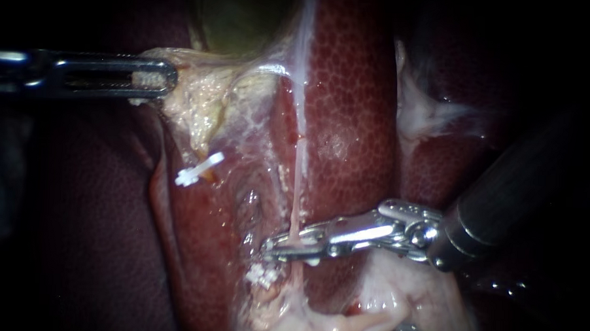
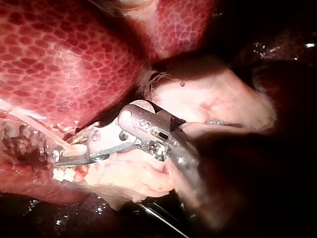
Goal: Going back second clip right tube
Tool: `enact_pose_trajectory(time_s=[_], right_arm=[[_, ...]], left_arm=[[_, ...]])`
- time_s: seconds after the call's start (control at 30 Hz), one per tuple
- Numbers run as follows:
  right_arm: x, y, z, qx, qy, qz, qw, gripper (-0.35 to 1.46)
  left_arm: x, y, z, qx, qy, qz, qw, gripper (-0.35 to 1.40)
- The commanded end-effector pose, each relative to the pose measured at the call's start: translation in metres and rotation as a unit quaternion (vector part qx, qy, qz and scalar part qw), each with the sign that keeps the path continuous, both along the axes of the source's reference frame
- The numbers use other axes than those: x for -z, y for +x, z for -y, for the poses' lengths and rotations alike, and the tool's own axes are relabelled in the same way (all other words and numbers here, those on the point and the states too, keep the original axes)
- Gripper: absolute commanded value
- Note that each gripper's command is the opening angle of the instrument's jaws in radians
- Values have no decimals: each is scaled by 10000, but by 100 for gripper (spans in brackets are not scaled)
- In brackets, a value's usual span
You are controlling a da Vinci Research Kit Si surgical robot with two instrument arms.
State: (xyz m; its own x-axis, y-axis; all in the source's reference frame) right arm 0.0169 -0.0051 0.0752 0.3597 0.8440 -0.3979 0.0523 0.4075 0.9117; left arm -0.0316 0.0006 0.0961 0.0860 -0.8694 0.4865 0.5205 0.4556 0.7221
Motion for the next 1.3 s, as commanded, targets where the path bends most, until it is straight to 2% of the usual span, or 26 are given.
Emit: enact_pose_trajectory(time_s=[0.03, 0.17, 0.37, 0.53, 0.63, 0.73, 0.9, 1.0, 1.13, 1.3], right_arm=[[0, 0, 0, 0, 2, -1, 10000, -35], [0, 0, -1, 7, 2, 12, 10000, -35], [1, -1, -3, 30, -28, 150, 9999, -35], [2, -2, -2, 48, -84, 126, 9999, -33], [4, -3, -3, 91, -327, 40, 9994, 23], [7, -3, -4, 118, -486, -17, 9987, 46], [13, -3, -5, 158, -693, -98, 9974, 54], [17, -3, -7, 37, -745, -56, 9972, 59], [21, -7, -12, -134, -788, -126, 9967, 60], [27, -17, -19, -230, -1134, -167, 9931, 60]], left_arm=[[0, 0, 0, 0, 0, 0, 10000, -35], [0, 0, 0, 0, 0, 0, 10000, -35], [0, 0, 0, 0, 0, 0, 10000, -35], [0, 0, 0, 0, -1, 0, 10000, -35], [0, 0, 1, 0, -1, 0, 10000, -35], [0, 0, 1, 0, -1, 0, 10000, -35], [0, 0, 1, 1, -2, -1, 10000, -35], [-1, 0, 1, 2, -3, -2, 10000, -35], [-1, 0, 1, 2, -4, -2, 10000, -35], [-1, 0, 1, 2, -4, -3, 10000, -35]])
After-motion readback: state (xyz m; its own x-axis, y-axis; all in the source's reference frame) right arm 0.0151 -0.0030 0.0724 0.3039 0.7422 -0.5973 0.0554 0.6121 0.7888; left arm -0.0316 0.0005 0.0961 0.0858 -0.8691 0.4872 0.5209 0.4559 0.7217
